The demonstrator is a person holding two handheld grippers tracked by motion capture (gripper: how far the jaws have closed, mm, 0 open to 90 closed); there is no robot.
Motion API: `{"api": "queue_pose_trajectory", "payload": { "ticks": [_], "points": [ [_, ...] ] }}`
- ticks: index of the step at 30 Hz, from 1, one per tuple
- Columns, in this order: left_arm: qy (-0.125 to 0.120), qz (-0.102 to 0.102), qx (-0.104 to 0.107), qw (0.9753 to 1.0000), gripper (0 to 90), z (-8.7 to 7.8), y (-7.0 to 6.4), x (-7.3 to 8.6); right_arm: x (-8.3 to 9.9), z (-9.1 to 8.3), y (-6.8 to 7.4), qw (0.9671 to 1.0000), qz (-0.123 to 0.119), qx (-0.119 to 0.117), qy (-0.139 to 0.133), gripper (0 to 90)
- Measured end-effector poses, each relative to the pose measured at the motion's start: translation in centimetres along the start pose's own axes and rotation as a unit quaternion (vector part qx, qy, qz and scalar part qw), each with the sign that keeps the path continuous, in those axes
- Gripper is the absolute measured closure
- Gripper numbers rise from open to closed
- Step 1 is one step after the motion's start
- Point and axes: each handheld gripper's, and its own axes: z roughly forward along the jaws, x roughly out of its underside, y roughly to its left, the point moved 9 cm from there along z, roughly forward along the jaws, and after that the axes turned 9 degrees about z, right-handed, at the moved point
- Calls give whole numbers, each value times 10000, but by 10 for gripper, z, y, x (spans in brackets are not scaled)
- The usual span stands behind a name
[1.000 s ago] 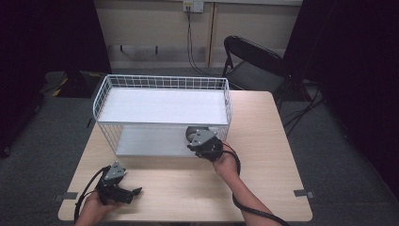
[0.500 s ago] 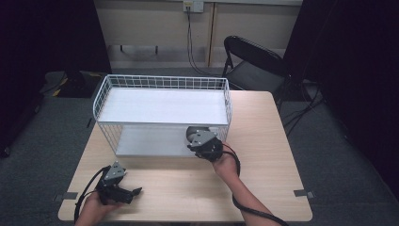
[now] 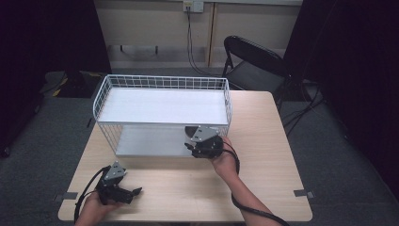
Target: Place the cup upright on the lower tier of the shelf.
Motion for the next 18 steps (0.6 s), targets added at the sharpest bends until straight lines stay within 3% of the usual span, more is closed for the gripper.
{"api": "queue_pose_trajectory", "payload": {
  "ticks": [7, 10, 11, 18],
  "points": [
    [0, 3, 1, 10000, 0, 0, 0, 0, -3, -8, 7, 9997, 116, -182, -121, 330],
    [6, 12, 3, 10000, 0, 0, 0, 0, -4, -11, 14, 9989, 207, -409, -54, 284],
    [2, 9, 4, 10000, 0, 0, 0, 0, -5, -14, 20, 9981, 235, -566, 5, 230],
    [4, 12, 15, 10000, 0, 0, 0, 0, -6, -23, 29, 9956, 447, -825, 65, 156]
  ]
}}
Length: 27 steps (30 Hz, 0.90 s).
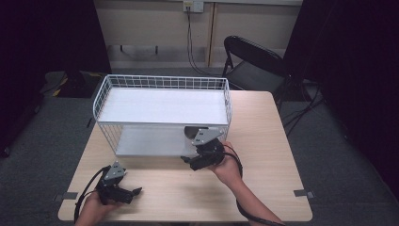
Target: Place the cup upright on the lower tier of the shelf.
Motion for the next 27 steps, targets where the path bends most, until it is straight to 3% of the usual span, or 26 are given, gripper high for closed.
{"api": "queue_pose_trajectory", "payload": {
  "ticks": [9, 17, 27],
  "points": [
    [-2, 1, -3, 10000, 0, 0, 0, 0, 1, -21, 8, 9994, 126, -337, 9, 151],
    [-1, -3, -6, 10000, 0, 0, 0, 0, 23, -33, 14, 9982, 228, -543, 100, 150],
    [-6, -1, -4, 10000, 0, 0, 0, 0, 55, -38, 13, 9972, 364, -608, 233, 150]
  ]
}}
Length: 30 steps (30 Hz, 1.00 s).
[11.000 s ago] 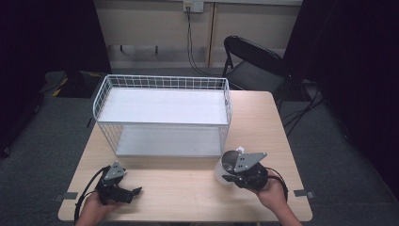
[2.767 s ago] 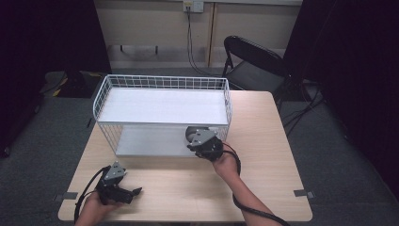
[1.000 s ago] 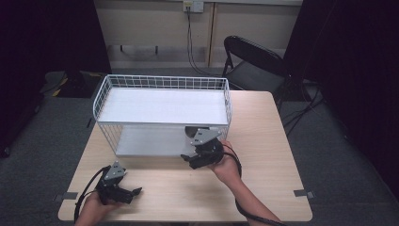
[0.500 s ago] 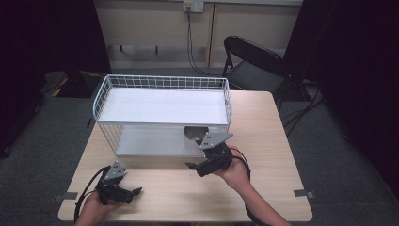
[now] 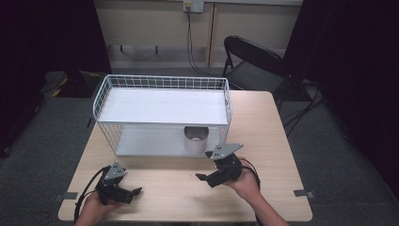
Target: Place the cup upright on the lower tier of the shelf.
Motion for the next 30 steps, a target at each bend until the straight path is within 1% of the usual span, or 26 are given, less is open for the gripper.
{"api": "queue_pose_trajectory", "payload": {
  "ticks": [3, 11, 12, 14, 18, 19, 22, 24, 28, 30],
  "points": [
    [5, 3, 1, 10000, 0, 0, 0, 0, 8, -1, -2, 10000, 68, 3, 36, 151],
    [7, -2, -2, 10000, 0, 0, 0, 0, 32, -3, -7, 9997, 112, 62, 184, 151],
    [6, -2, -3, 10000, 0, 0, 0, 0, 35, -3, -7, 9997, 147, 37, 188, 151],
    [1, 2, -1, 10000, 0, 0, 0, 0, 41, -3, -9, 9996, 182, 58, 227, 151],
    [1, 1, 0, 10000, 0, 0, 0, 0, 57, 0, -11, 9989, 273, 33, 378, 151],
    [7, 3, 0, 10000, 0, 0, 0, 0, 63, 1, -12, 9986, 288, 57, 436, 151],
    [1, 1, -1, 10000, 0, 0, 0, 0, 72, 4, -13, 9982, 341, 66, 486, 151],
    [5, -3, -2, 10000, 0, 0, 0, 0, 76, 5, -13, 9979, 391, 68, 505, 152],
    [4, -3, -3, 10000, 0, 0, 0, 0, 82, 9, -14, 9975, 328, 121, 613, 152],
    [5, 3, 1, 10000, 0, 0, 0, 0, 82, 9, -13, 9975, 340, 82, 610, 155]
  ]
}}
